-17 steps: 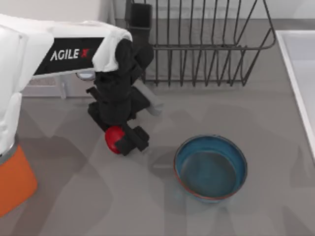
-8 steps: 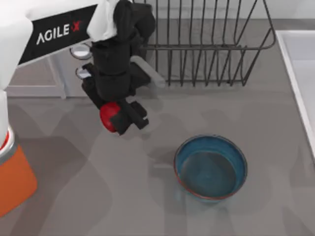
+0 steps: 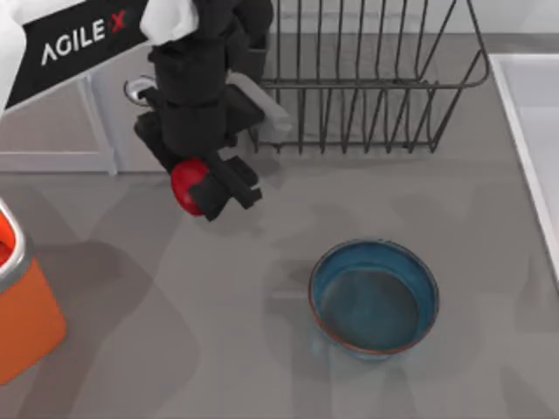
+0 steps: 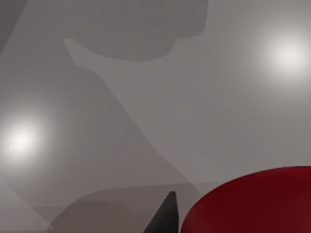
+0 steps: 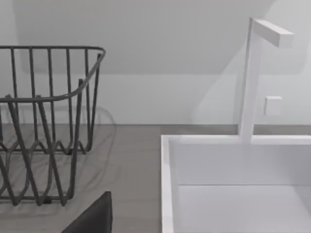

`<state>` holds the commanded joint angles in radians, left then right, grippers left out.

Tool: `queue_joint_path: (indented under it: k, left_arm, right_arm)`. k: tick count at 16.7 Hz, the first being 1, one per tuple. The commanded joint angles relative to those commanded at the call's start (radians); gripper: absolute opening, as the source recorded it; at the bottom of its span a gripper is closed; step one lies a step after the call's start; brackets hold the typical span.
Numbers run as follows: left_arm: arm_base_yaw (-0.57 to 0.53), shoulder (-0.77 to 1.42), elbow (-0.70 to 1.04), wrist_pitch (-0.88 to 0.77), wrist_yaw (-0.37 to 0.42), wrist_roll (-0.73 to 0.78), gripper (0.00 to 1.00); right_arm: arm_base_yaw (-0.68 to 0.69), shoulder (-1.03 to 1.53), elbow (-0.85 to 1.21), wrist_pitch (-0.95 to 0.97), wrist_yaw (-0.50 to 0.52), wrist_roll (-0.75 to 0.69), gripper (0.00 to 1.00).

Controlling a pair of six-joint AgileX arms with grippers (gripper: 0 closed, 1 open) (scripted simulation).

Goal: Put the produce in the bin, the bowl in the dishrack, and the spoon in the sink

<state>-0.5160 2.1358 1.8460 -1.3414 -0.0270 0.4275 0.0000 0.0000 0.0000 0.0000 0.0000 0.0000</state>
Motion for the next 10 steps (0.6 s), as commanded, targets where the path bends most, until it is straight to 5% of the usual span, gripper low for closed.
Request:
queue_joint_path:
  k: [5,10]
  left_arm:
    - [0.013,-0.038,-0.007,0.014,-0.001,-0.101,0.00]
    - [0.080,-0.171,-0.060,0.056,-0.009,-0.414,0.00]
  right_arm:
    - [0.000,0.000,0.000,0.000,0.000,0.000,1.00]
    - [0.000,0.000,0.000,0.000,0.000,0.000,1.00]
